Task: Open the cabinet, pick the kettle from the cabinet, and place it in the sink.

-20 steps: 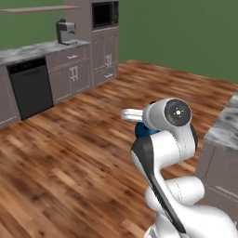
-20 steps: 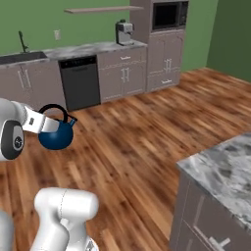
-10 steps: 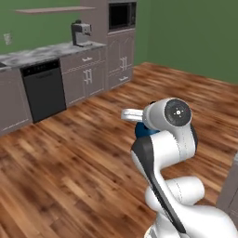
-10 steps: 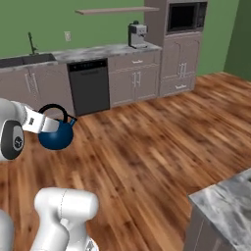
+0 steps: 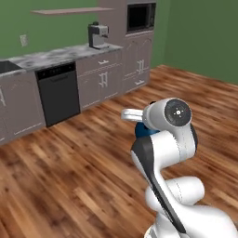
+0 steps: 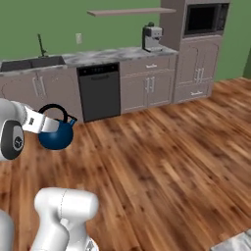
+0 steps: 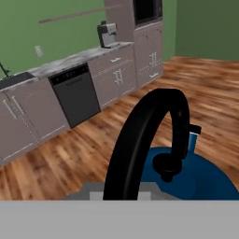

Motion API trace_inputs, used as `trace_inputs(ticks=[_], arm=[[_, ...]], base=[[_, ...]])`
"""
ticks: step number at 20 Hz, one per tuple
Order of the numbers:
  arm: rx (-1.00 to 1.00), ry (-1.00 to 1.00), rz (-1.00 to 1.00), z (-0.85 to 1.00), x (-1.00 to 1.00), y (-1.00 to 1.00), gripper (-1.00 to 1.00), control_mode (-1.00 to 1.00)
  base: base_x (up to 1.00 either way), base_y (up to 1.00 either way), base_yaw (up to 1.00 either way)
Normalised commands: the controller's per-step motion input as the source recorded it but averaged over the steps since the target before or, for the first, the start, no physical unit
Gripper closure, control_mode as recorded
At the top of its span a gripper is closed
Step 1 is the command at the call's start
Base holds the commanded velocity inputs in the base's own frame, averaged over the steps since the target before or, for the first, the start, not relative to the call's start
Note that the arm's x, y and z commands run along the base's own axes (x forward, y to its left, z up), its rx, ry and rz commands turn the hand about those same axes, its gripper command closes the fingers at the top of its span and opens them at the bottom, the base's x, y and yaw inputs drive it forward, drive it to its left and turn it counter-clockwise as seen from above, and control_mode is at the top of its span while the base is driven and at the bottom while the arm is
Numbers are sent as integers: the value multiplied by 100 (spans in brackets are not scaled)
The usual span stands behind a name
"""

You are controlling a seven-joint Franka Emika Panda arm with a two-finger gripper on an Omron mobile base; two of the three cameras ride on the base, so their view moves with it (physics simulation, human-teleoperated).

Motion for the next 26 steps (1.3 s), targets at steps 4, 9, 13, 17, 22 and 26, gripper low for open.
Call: trace_inputs(ticks=[4,9,13,17,22,26], arm=[[0,0,0,0,0,0,100,100],[0,0,0,0,0,0,100,100],[0,0,0,0,0,0,100,100],[0,0,0,0,0,0,100,100],[0,0,0,0,0,0,100,100],[0,0,0,0,0,0,100,100]], base=[[75,6,17],[75,5,16],[75,4,12],[74,4,9],[75,5,8],[75,2,4]])
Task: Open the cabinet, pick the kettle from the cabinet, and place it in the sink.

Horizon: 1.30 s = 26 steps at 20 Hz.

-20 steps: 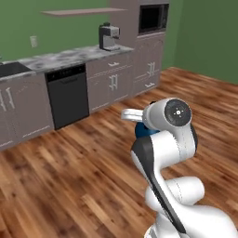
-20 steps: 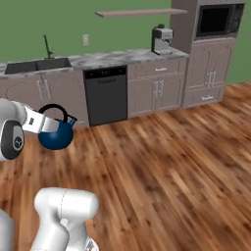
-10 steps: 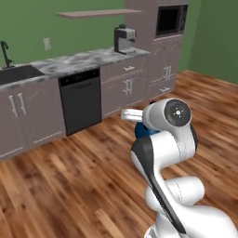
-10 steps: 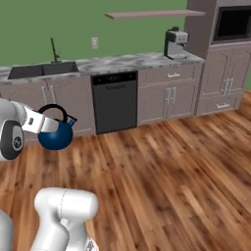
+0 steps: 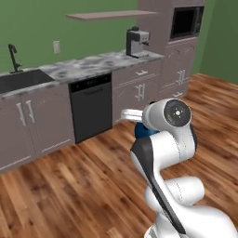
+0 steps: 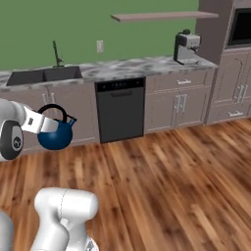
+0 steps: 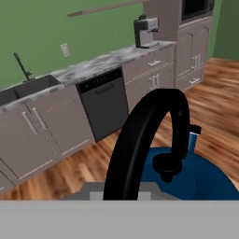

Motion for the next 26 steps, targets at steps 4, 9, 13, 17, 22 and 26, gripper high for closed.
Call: trace_inputs(ticks=[4,9,13,17,22,26], arm=[[0,0,0,0,0,0,100,100],[0,0,0,0,0,0,100,100],[0,0,0,0,0,0,100,100],[0,0,0,0,0,0,100,100],[0,0,0,0,0,0,100,100],[0,0,0,0,0,0,100,100]], base=[[75,2,4],[75,2,5],[75,3,8],[75,3,9],[74,2,11],[73,0,12]])
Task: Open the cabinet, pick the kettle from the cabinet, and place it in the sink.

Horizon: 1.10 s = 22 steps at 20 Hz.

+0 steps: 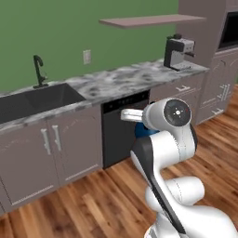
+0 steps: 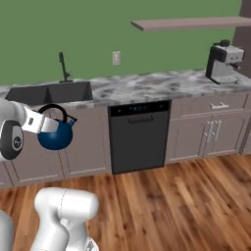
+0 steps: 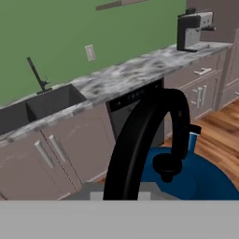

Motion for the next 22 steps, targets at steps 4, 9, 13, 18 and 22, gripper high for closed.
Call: trace_inputs(ticks=[4,9,13,18,22], arm=[[0,0,0,0,0,0,100,100],[0,0,0,0,0,0,100,100],[0,0,0,0,0,0,100,100],[0,0,0,0,0,0,100,100],[0,0,0,0,0,0,100,100]], base=[[71,0,14],[68,0,14],[67,0,15],[65,-5,13],[61,-8,16]])
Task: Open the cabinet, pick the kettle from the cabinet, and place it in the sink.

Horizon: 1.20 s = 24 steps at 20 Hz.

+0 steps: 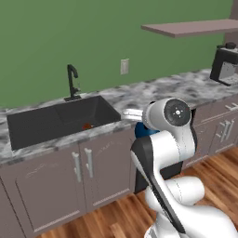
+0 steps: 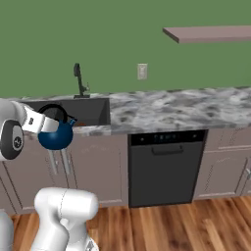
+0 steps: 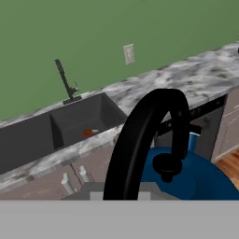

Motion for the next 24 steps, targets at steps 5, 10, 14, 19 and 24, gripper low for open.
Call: trace_inputs(ticks=[5,10,14,19,24], arm=[[0,0,0,0,0,0,100,100],[0,0,0,0,0,0,100,100],[0,0,0,0,0,0,100,100],[0,0,0,0,0,0,100,100],[0,0,0,0,0,0,100,100]], base=[[54,-12,22],[44,-21,23],[40,-27,21],[38,-30,22],[32,-36,18]])
